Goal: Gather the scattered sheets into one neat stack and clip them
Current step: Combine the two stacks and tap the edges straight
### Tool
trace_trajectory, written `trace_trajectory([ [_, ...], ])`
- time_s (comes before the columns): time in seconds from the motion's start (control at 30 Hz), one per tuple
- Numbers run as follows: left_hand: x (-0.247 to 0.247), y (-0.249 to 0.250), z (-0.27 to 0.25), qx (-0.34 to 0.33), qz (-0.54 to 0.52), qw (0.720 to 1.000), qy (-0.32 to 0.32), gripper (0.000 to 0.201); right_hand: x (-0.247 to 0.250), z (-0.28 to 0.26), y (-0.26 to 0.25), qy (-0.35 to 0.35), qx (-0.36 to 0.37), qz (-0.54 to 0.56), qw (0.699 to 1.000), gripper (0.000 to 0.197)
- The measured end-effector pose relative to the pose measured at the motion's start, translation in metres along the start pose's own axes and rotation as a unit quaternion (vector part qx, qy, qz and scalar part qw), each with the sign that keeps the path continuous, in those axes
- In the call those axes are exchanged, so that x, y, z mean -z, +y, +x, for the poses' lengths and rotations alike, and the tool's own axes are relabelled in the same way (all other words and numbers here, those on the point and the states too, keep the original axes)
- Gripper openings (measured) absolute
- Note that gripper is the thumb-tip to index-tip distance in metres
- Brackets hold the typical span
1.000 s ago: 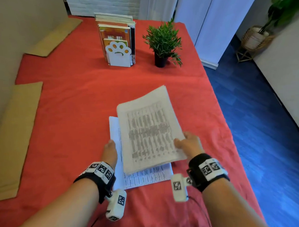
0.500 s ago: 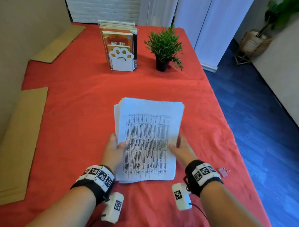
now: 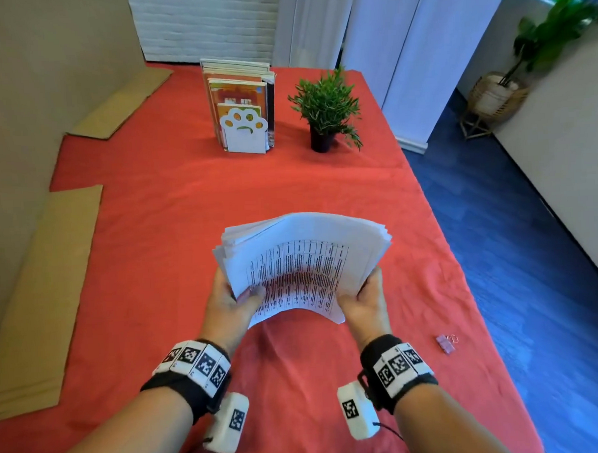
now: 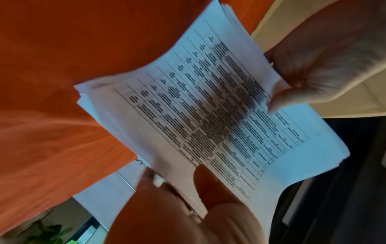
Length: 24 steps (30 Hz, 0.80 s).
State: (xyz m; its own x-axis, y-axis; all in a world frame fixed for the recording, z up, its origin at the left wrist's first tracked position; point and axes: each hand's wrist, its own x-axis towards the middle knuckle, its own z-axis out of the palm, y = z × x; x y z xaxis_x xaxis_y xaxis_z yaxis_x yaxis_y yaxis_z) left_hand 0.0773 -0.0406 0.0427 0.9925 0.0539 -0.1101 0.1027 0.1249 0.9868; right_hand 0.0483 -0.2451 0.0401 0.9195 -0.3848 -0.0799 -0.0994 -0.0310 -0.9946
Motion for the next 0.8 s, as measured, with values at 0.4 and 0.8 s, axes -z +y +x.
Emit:
trace_trajectory([
  [0.4, -0.006, 0.025, 0.005, -0.047, -0.049, 0.997, 0.033, 0.066, -0.007, 0.003, -0.015, 0.026, -0.049, 0.145, 0.988, 0.063],
  [0.8, -0.025, 0.069, -0.001, -0.207, 0.007, 0.963, 0.170, 0.024, -0.004, 0.005, -0.015, -0.004, -0.072, 0.146, 0.987, 0.046],
])
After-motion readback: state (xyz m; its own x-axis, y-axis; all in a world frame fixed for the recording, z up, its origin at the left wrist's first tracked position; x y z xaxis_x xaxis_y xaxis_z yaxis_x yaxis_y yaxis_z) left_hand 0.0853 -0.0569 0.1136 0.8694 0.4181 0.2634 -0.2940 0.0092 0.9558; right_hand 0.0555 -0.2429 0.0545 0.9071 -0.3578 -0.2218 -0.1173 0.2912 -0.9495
